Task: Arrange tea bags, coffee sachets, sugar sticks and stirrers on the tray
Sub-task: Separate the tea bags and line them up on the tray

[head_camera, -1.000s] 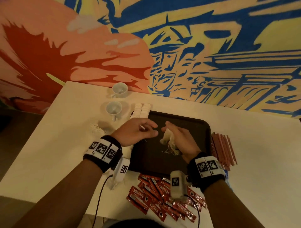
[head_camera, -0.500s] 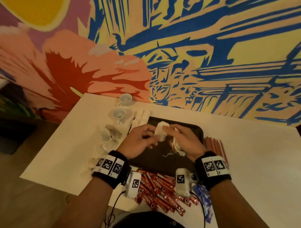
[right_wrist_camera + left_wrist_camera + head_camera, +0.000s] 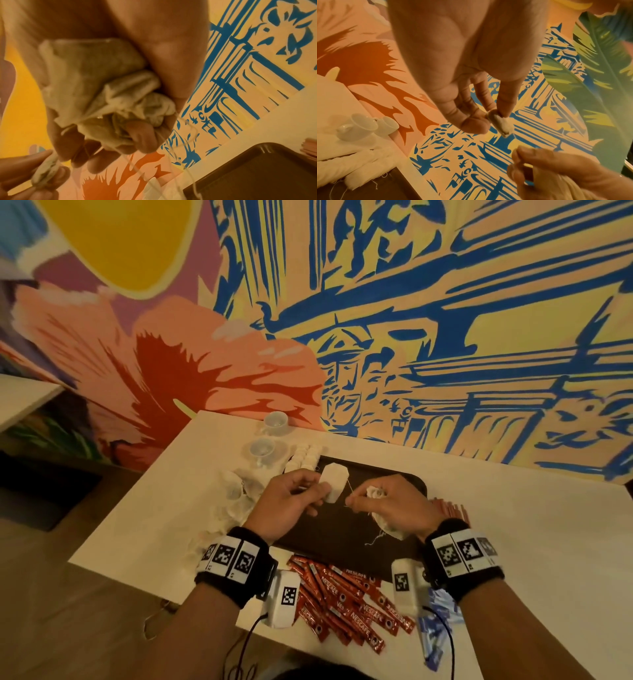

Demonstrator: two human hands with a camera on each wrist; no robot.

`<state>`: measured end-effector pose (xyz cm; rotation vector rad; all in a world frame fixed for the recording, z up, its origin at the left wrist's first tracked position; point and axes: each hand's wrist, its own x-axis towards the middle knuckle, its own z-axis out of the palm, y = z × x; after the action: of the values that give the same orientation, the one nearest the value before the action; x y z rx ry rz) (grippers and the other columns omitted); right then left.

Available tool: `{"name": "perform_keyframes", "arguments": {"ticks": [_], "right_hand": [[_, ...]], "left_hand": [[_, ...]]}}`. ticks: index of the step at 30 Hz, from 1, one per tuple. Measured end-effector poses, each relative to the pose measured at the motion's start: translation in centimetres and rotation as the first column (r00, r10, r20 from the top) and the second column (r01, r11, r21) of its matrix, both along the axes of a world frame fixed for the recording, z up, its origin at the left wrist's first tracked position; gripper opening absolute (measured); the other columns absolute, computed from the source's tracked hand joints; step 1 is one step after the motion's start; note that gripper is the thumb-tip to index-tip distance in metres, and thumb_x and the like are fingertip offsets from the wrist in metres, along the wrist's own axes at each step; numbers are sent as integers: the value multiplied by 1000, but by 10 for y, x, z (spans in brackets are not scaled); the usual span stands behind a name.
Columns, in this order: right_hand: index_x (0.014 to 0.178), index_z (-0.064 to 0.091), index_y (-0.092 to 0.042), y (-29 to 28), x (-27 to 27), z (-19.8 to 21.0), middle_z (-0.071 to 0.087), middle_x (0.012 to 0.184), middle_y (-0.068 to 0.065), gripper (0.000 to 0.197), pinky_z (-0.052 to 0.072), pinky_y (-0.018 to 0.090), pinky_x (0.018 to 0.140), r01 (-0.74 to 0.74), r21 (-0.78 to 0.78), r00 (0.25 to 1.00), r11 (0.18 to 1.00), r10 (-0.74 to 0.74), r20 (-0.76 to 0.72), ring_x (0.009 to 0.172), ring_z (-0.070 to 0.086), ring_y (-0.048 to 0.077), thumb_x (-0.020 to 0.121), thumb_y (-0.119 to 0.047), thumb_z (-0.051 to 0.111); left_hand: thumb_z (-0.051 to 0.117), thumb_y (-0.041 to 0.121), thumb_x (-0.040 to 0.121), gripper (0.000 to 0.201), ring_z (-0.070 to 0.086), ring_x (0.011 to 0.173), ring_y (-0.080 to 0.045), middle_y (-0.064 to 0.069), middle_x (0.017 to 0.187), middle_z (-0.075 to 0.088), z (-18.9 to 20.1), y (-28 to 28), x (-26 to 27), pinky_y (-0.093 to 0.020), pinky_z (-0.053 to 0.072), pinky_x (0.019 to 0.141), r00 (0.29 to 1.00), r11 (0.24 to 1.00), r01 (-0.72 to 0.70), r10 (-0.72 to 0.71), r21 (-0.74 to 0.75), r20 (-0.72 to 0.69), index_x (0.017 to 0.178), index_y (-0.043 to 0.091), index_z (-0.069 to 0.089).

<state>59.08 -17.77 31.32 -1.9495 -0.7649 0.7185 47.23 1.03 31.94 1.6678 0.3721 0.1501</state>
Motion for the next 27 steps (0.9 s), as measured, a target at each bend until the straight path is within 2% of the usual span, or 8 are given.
{"name": "perform_keyframes", "arguments": {"ticks": [4, 9, 13, 17, 19, 21, 24, 27], "right_hand": [[92, 78, -24, -7, 3, -8, 75, 92, -9, 10, 48, 27, 85, 1, -118, 999, 993, 4, 43, 88, 67, 3, 90, -33, 73], [95, 75, -27, -7, 6, -14, 71, 101, -13, 10, 42, 27, 84, -2, -208, 994, 978, 24, 103, 97, 62, 3, 90, -36, 73], [105, 73, -32, 4, 3, -7, 71, 106, -14, 26, 45, 33, 96, -2, -62, 999, 998, 5, 35, 103, 64, 5, 85, -49, 75], [106, 74, -28, 21, -5, 4, 74, 99, -12, 27, 47, 25, 90, -44, 77, 999, 996, 46, -12, 93, 67, -2, 85, -45, 76], [109, 73, -27, 30, -9, 4, 75, 102, -12, 29, 48, 24, 92, -41, 103, 998, 994, 46, -45, 98, 67, -2, 84, -41, 79], [111, 73, -26, 38, -9, 1, 76, 107, -10, 32, 51, 33, 99, -18, 129, 998, 992, 25, -50, 103, 68, 3, 83, -39, 81], [106, 76, -22, 47, -6, 1, 77, 102, -4, 26, 52, 46, 99, -8, 140, 1000, 990, 10, -15, 100, 71, 12, 84, -36, 81], [94, 77, -32, 54, -3, 5, 76, 93, -13, 13, 51, 30, 86, -37, 72, 996, 997, 31, 87, 92, 67, -2, 83, -39, 80]], "left_hand": [[69, 9, 92, 5, 67, 76, -16, -8, 89, 68, 5, 2, -4, -24, 56, 66, 995, 988, -91, 96, -124, 31, 97, 7, 67], [68, 5, 92, 7, 70, 81, -24, -13, 91, 72, 11, 6, -7, -28, 58, 70, 991, 971, -113, 126, -213, 50, 90, 10, 63], [69, 10, 92, 4, 70, 86, -23, -15, 98, 74, 10, 11, -8, -30, 57, 74, 994, 979, -105, 110, -174, 21, 93, 9, 66], [73, 15, 90, 14, 66, 86, -17, -11, 93, 71, 8, 13, -6, -26, 55, 71, 996, 991, -86, 87, -107, 3, 78, 23, 70], [73, 13, 90, 13, 65, 85, -18, -12, 92, 69, 7, 14, -4, -25, 54, 69, 999, 988, -53, 53, -148, 0, 79, 19, 69], [72, 11, 90, 10, 65, 84, -20, -11, 87, 68, 5, 16, -1, -26, 56, 69, 1000, 981, -16, 19, -196, 12, 82, 13, 66], [71, 12, 91, 7, 66, 84, -19, -11, 86, 68, 6, 23, 3, -26, 57, 70, 1000, 981, 13, -12, -195, 5, 89, 8, 65], [71, 23, 92, 20, 67, 85, -18, -18, 98, 70, 7, 35, 8, -25, 56, 71, 998, 993, 48, -51, -108, -23, 105, 7, 70]]}}
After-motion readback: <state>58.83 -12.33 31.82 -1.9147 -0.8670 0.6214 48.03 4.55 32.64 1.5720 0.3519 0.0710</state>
